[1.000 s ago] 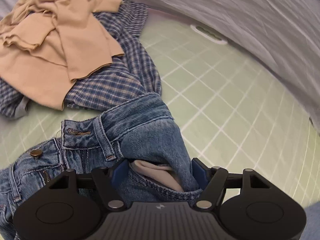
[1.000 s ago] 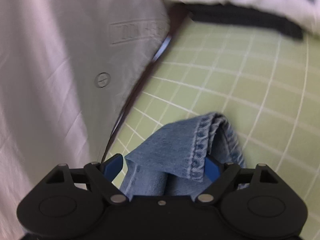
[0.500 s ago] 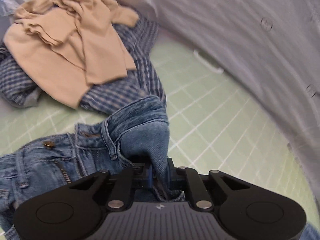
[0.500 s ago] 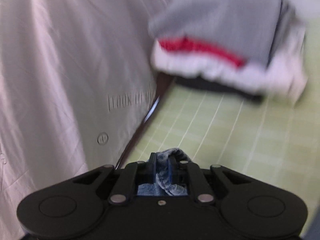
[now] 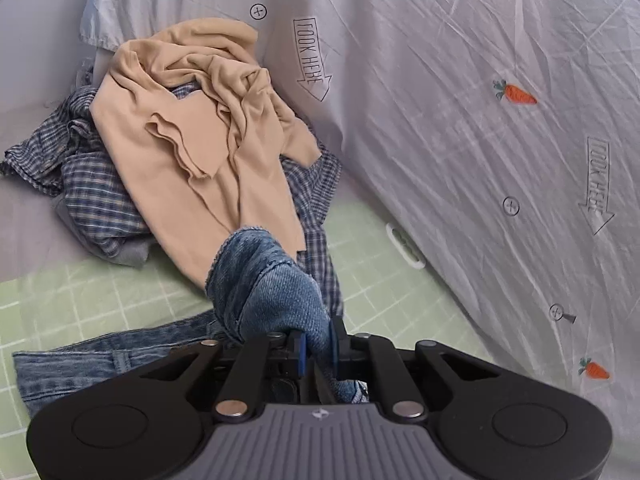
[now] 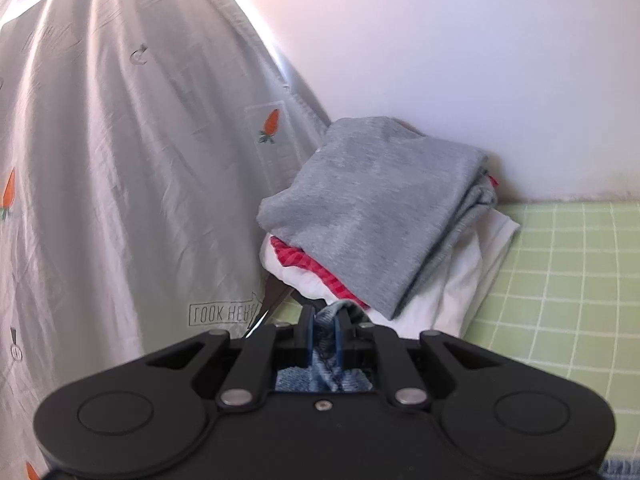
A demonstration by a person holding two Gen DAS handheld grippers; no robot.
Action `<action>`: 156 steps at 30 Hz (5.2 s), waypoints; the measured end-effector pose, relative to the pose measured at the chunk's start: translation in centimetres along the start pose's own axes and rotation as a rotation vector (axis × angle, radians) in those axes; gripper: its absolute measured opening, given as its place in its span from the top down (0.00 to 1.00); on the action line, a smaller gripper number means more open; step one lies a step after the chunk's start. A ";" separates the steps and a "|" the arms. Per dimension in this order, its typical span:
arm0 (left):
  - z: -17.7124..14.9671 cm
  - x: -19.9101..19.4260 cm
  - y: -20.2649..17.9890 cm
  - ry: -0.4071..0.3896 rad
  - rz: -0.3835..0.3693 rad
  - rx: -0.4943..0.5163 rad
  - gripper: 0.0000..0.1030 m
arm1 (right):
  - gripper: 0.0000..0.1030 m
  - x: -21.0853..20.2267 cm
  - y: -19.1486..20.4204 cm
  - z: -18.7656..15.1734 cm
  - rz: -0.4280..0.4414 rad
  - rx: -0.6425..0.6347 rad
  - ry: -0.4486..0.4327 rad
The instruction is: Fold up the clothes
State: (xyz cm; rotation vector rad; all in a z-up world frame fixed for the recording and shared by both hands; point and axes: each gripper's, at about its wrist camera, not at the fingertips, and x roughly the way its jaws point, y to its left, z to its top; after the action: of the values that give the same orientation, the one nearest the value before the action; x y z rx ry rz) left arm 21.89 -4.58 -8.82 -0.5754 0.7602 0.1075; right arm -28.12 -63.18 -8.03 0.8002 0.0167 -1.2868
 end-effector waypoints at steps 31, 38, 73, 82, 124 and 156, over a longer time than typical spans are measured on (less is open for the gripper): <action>-4.3 -1.4 8.4 0.087 0.246 0.030 0.26 | 0.02 1.9 9.0 -16.8 0.007 -0.600 0.460; -6.6 -2.5 12.5 0.107 0.188 -0.060 0.25 | 0.01 -3.9 7.1 -20.1 0.035 -0.579 0.564; -7.9 -8.0 17.2 0.043 0.124 0.009 0.53 | 0.00 -12.6 -1.1 -22.5 -0.032 -0.580 0.686; -7.3 -9.3 13.3 -0.015 0.080 0.224 0.53 | 0.00 -12.7 -0.2 -24.1 -0.067 -0.713 0.667; -4.2 4.2 10.1 0.315 -0.123 0.739 0.83 | 0.00 -14.0 2.0 -28.0 -0.322 -0.453 0.353; 2.0 7.8 12.5 0.313 -0.243 -0.026 0.70 | 0.00 -14.1 2.0 -28.4 -0.302 -0.465 0.313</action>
State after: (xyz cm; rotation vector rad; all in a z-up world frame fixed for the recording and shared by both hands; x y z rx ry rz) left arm 25.14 6.13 -18.61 -0.7149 0.9856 -0.2017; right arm -19.21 -35.97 -21.81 0.5986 0.6862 -1.3543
